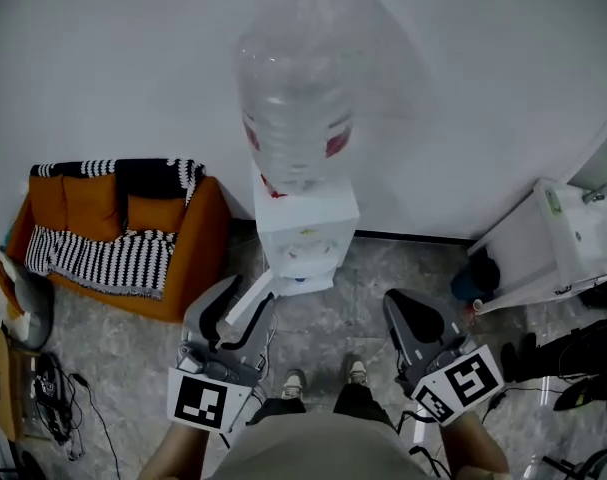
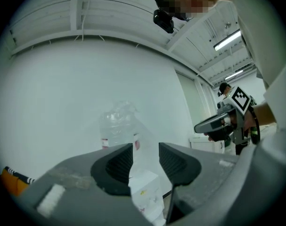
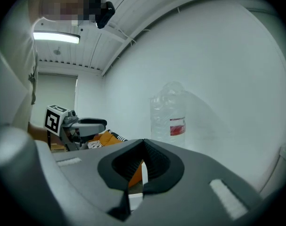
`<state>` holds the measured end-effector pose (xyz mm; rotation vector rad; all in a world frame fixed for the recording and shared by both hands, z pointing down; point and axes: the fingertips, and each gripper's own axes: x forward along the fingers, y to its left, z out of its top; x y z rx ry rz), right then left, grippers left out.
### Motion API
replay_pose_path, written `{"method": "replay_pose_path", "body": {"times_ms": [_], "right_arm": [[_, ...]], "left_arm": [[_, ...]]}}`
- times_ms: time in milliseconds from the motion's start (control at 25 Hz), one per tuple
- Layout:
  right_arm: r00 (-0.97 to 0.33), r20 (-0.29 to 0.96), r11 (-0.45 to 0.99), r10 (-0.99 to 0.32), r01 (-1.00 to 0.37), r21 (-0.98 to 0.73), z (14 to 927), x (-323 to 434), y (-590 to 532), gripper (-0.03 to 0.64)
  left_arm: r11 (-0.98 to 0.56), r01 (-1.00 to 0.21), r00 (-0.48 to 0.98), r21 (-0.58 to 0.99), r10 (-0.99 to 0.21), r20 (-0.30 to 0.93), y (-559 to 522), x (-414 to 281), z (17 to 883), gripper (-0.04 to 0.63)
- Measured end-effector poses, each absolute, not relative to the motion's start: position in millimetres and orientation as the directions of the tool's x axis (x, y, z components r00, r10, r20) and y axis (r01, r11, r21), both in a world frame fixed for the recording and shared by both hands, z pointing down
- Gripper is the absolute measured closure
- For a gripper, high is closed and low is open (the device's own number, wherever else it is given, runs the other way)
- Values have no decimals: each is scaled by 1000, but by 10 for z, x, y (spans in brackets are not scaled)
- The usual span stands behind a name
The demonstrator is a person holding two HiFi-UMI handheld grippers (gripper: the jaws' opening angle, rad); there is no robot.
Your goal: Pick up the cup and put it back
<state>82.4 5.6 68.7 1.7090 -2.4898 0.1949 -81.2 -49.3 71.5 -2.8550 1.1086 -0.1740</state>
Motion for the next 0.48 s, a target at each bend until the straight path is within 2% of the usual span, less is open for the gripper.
{"method": "replay_pose_path", "body": {"times_ms": [400, 480], "right_arm": [[-521, 183, 520, -834, -853, -57, 797, 1486, -237, 614], [-546, 183, 545, -818, -836, -60, 812, 1564, -302, 614]], "left_arm": [[-599, -792, 591, -114, -800, 97, -493, -242, 837, 426], [-564, -819, 556, -105, -825, 98, -510, -181, 873, 410]]}}
